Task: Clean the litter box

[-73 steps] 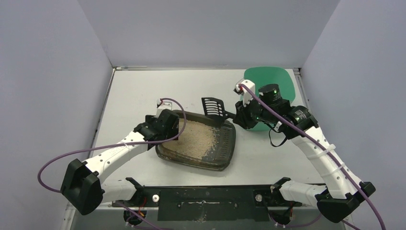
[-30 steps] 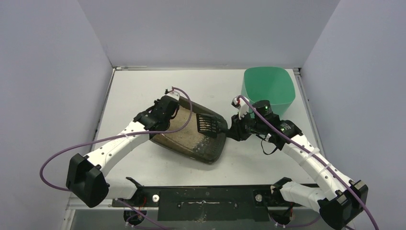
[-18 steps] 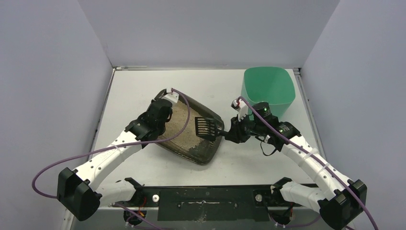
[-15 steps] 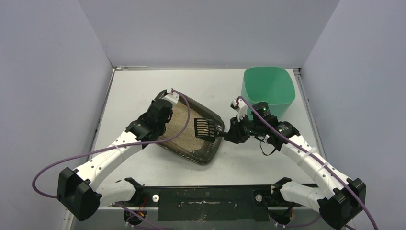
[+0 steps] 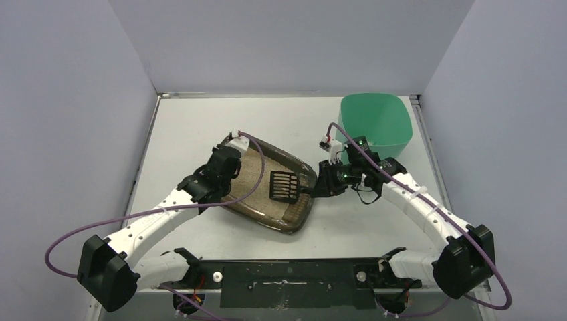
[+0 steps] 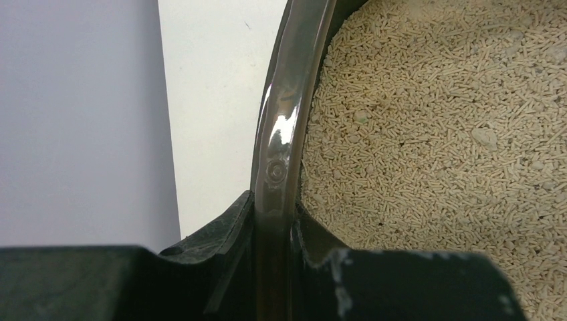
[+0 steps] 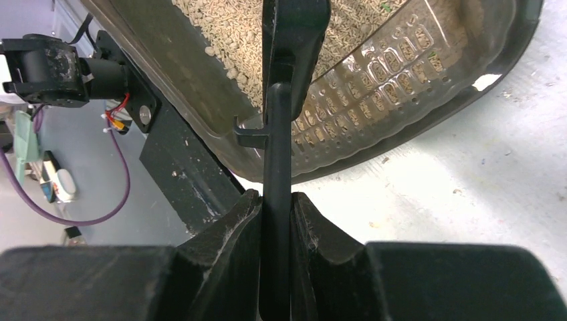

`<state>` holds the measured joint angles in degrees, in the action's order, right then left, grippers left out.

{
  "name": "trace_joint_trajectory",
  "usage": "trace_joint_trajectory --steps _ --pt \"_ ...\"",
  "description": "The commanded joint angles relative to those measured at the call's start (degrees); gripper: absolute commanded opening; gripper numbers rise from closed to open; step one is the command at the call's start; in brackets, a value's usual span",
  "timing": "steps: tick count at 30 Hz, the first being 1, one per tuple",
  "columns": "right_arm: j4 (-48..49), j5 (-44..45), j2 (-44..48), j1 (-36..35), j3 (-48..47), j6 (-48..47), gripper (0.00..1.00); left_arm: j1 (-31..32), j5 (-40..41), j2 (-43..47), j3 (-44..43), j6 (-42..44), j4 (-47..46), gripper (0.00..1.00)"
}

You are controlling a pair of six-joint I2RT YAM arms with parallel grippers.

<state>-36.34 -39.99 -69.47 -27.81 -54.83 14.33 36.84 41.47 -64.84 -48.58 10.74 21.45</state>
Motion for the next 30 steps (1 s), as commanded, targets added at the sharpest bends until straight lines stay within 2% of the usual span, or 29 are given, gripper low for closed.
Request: trace_joint_trajectory --steps 1,11,24,30 --pt "-3.3 -2.2 -2.3 0.5 -2.2 3.4 0.0 0.7 0.3 2.8 -1.7 -5.2 -10.1 0.0" --pt "0.3 -1.4 -5.4 0.9 -1.3 14.8 0.0 1.0 -2.4 6.1 -0.5 -8.7 -8.0 0.0" --pt "18.3 -5.1 -11.1 0.5 3.4 32.4 0.0 2.0 -8.3 11.7 1.3 -8.5 -6.2 0.0" --pt "27.3 -6.3 -15.4 -1.2 3.1 37.8 0.0 2.5 -11.4 14.0 2.2 -8.7 -5.5 0.0"
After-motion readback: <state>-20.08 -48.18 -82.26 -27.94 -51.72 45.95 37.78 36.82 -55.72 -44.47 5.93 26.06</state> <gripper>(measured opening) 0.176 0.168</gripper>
